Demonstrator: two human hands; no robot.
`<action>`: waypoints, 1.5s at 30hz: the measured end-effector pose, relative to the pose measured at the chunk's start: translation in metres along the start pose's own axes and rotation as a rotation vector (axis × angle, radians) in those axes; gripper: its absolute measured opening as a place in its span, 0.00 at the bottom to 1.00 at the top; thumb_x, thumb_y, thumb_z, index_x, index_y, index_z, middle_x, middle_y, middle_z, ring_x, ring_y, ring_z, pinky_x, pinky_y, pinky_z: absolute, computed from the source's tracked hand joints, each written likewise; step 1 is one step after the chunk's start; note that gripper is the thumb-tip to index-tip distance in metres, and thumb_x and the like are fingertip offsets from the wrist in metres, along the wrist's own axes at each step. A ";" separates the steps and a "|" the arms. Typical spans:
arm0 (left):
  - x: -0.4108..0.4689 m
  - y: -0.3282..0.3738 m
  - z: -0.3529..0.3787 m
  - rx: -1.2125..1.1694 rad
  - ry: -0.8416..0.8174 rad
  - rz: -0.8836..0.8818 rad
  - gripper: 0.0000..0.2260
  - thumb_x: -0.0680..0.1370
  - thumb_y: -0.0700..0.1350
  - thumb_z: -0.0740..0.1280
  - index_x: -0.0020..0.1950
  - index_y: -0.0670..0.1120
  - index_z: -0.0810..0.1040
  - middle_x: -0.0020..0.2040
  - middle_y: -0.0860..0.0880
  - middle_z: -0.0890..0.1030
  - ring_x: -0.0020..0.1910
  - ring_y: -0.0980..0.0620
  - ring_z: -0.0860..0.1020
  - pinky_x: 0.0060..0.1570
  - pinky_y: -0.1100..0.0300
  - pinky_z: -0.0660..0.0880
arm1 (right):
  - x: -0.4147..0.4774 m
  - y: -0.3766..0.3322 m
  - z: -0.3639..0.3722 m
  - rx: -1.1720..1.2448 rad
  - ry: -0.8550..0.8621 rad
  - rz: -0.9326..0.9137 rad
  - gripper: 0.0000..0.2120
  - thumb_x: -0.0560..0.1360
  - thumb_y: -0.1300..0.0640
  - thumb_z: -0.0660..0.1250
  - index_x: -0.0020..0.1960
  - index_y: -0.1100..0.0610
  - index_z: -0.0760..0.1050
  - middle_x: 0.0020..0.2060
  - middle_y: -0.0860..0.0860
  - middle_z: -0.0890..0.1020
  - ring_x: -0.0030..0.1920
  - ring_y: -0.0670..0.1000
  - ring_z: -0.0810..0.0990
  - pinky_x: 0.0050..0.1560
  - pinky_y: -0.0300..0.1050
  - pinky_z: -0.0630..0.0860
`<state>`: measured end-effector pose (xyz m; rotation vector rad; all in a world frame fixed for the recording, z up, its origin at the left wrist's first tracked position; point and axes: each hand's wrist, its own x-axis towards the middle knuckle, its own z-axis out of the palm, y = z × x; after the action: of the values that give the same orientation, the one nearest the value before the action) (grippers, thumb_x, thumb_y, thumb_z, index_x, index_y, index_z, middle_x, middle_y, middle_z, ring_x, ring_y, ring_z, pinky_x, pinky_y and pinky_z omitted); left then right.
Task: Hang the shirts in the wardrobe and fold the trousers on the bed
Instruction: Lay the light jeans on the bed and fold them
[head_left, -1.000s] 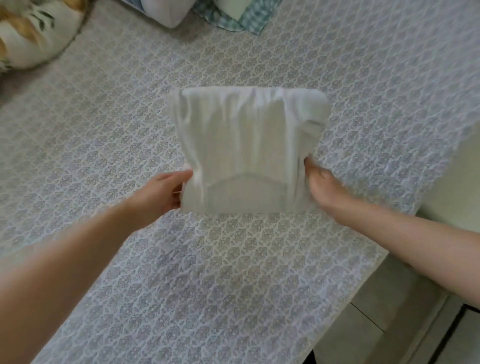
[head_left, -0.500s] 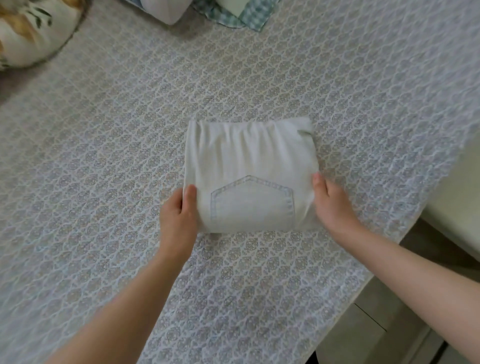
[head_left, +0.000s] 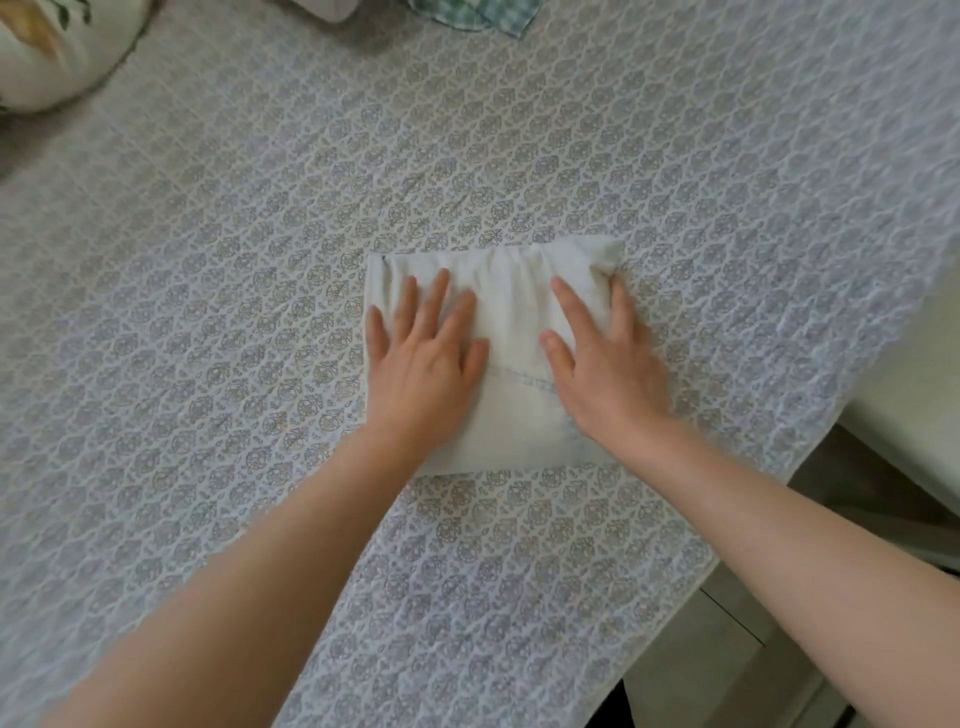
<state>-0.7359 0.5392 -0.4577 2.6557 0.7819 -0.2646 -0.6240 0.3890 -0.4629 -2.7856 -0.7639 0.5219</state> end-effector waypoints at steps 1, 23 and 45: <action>0.002 -0.003 0.004 -0.019 -0.010 -0.054 0.26 0.83 0.60 0.48 0.81 0.56 0.52 0.82 0.54 0.47 0.80 0.52 0.40 0.76 0.42 0.36 | 0.001 0.003 0.004 -0.011 0.027 -0.004 0.27 0.80 0.36 0.49 0.76 0.35 0.46 0.77 0.54 0.52 0.67 0.62 0.66 0.54 0.60 0.75; -0.057 -0.029 0.025 -0.911 0.063 -0.829 0.32 0.72 0.68 0.67 0.69 0.51 0.69 0.57 0.54 0.76 0.54 0.49 0.77 0.55 0.47 0.75 | -0.047 0.032 0.015 0.578 0.023 0.124 0.30 0.81 0.44 0.56 0.78 0.46 0.46 0.73 0.50 0.65 0.63 0.51 0.74 0.51 0.39 0.72; -0.207 0.019 -0.042 -0.795 0.170 -0.366 0.21 0.78 0.58 0.66 0.71 0.67 0.67 0.50 0.80 0.70 0.50 0.71 0.74 0.50 0.58 0.73 | -0.229 0.030 -0.061 0.511 0.101 0.179 0.24 0.82 0.50 0.57 0.77 0.51 0.60 0.70 0.49 0.67 0.60 0.29 0.59 0.53 0.13 0.52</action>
<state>-0.8937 0.4398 -0.3571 1.7960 1.1364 0.1638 -0.7709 0.2373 -0.3518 -2.3852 -0.3025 0.5154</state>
